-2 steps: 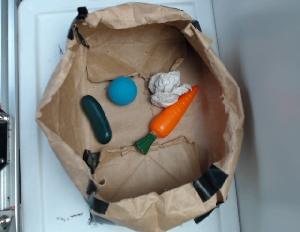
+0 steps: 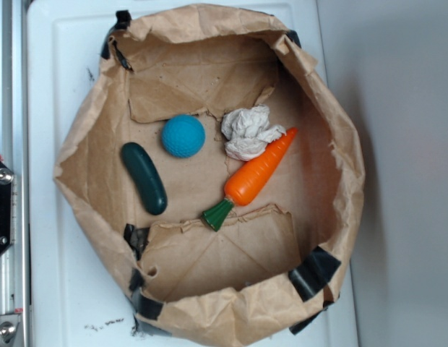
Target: Grab the blue ball.
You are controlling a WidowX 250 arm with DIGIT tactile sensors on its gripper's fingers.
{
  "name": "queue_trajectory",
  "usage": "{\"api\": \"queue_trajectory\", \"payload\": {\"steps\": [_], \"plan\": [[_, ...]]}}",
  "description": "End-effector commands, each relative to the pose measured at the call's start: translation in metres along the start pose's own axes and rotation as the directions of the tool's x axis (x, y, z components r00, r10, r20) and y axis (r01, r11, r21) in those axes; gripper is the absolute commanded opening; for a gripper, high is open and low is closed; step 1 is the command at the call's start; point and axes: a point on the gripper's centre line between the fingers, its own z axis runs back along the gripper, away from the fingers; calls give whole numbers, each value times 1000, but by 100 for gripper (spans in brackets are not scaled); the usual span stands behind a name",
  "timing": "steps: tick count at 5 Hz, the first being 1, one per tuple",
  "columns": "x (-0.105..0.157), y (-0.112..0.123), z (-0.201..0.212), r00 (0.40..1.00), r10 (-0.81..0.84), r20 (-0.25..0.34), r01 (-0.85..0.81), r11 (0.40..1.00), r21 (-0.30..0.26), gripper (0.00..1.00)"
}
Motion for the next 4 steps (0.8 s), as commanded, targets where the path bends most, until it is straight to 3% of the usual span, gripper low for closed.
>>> {"api": "queue_trajectory", "payload": {"steps": [1, 2, 4], "plan": [[40, -5, -4, 999, -4, 48, 7, 999, -48, 100], [62, 6, -16, 998, -15, 53, 19, 998, -67, 100], [107, 25, -44, 998, 43, 54, -41, 998, -41, 100]]}}
